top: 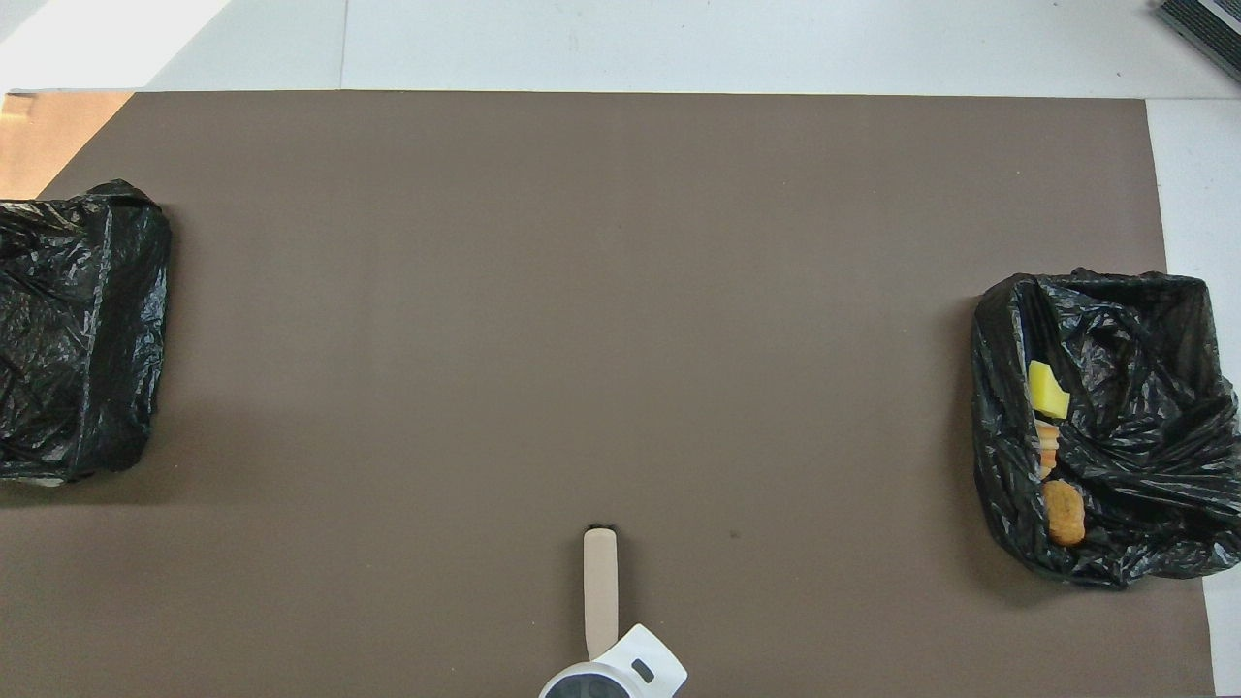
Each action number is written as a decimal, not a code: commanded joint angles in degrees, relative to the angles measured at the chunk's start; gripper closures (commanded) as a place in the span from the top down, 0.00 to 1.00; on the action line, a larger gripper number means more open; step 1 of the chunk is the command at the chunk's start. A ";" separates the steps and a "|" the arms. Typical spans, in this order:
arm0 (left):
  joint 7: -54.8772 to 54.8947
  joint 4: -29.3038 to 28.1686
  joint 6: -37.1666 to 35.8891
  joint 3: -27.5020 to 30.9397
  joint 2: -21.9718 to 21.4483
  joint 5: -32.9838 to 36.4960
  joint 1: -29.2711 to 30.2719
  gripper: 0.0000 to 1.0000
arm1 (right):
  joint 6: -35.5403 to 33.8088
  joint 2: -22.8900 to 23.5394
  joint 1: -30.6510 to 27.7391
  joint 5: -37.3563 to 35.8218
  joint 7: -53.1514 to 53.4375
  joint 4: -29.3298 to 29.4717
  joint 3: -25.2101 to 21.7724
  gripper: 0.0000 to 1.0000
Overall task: Sweep and dump trash in bin
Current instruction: 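Carry the dustpan to the black bag nearest the left arm and tip it, then lift the emptied dustpan away from the bag with the left gripper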
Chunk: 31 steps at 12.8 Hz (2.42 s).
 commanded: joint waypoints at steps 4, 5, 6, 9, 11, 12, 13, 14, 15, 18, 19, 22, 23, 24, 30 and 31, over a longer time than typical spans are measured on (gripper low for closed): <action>-15.17 -6.01 -8.05 0.13 -4.32 18.55 -4.08 0.00 | 1.16 1.28 -2.12 4.77 -3.77 0.38 0.31 0.01; -17.02 -6.36 -9.29 0.13 -4.67 20.12 -4.96 0.00 | 1.16 1.45 -2.21 4.77 -4.12 0.64 0.31 0.04; -19.30 -6.37 -12.79 0.13 -4.67 23.79 -7.06 0.00 | 1.16 1.89 -2.21 4.77 -4.03 1.08 0.23 0.07; -19.68 -6.36 -20.37 0.22 -4.93 27.17 -11.03 0.00 | 0.72 2.24 -3.26 4.77 -3.15 1.96 0.22 0.26; -19.68 -6.45 -24.50 0.13 -5.20 32.07 -12.87 0.00 | 0.54 2.51 -3.97 4.77 -3.15 2.05 0.23 0.33; -19.59 -6.37 -25.82 0.22 -5.20 34.61 -13.92 0.00 | 0.54 2.60 -3.97 4.77 -3.24 2.05 0.14 0.39; -19.68 -6.37 -27.14 0.22 -5.20 35.34 -14.37 0.00 | 0.54 2.60 -3.97 4.77 -3.15 2.05 0.14 0.51; -19.68 -6.28 -27.50 0.22 -5.20 35.69 -14.90 0.00 | 0.28 2.51 -4.06 4.77 -3.42 2.05 0.14 0.85; -19.68 -6.28 -28.02 0.22 -5.20 35.69 -15.42 0.00 | 0.02 2.07 -4.49 4.77 -3.68 2.31 0.05 0.93; -19.07 -4.88 -28.73 -0.13 -5.11 34.74 -16.83 0.00 | -4.36 1.72 -6.95 4.77 -4.12 4.33 -0.04 1.00; -18.98 -4.96 -29.08 -0.57 -5.11 33.77 -17.62 0.00 | -6.20 0.41 -8.44 4.77 -4.21 4.51 -0.21 1.00; -14.08 -4.88 -32.24 -0.66 -5.46 25.73 -22.18 0.00 | -11.39 -1.88 -13.19 3.28 -4.30 7.40 -0.39 1.00; -13.88 -4.09 -32.42 -0.66 -5.64 18.98 -22.55 0.00 | -13.06 -2.32 -15.72 2.23 -4.47 9.06 -0.48 1.00; -13.97 -3.73 -32.77 -0.66 -6.25 13.95 -23.16 0.00 | -14.91 -2.76 -18.70 1.61 -5.52 10.47 -0.39 1.00; -17.64 -4.43 -35.32 -1.01 -6.78 -12.78 -25.45 0.00 | -28.71 -4.69 -27.41 -6.13 -10.44 20.50 -0.74 1.00; -21.75 -4.52 -35.67 -1.01 -6.96 -17.26 -25.80 0.00 | -29.85 -5.31 -30.05 -6.13 -10.71 21.81 -0.74 1.00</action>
